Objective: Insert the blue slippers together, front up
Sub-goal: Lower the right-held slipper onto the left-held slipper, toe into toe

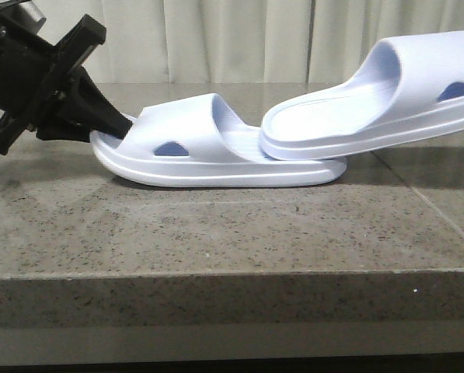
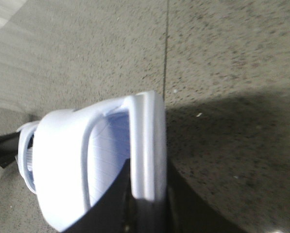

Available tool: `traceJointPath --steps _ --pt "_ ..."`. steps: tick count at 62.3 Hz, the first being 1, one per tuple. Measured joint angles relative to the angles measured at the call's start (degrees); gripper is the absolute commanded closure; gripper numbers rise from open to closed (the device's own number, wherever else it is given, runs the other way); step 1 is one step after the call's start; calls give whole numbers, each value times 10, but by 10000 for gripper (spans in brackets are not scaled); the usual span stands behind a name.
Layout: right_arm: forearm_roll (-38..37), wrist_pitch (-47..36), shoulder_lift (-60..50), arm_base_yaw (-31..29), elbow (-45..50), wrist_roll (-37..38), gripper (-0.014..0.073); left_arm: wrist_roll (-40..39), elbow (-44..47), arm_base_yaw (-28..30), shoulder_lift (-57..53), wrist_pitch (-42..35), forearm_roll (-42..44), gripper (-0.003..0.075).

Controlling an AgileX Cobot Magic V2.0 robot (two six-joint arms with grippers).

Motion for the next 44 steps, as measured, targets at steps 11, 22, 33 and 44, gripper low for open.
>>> traceJointPath --steps 11,22,33,44 --pt "21 -78 14 108 4 1 659 0 0 0 0 0 0 741" --pt "66 -164 47 220 4 2 659 0 0 0 0 -5 4 741" --pt "87 -262 83 300 4 2 659 0 2 3 0 -24 19 741" --pt "93 -296 94 324 4 2 659 1 2 5 0 -31 21 741"
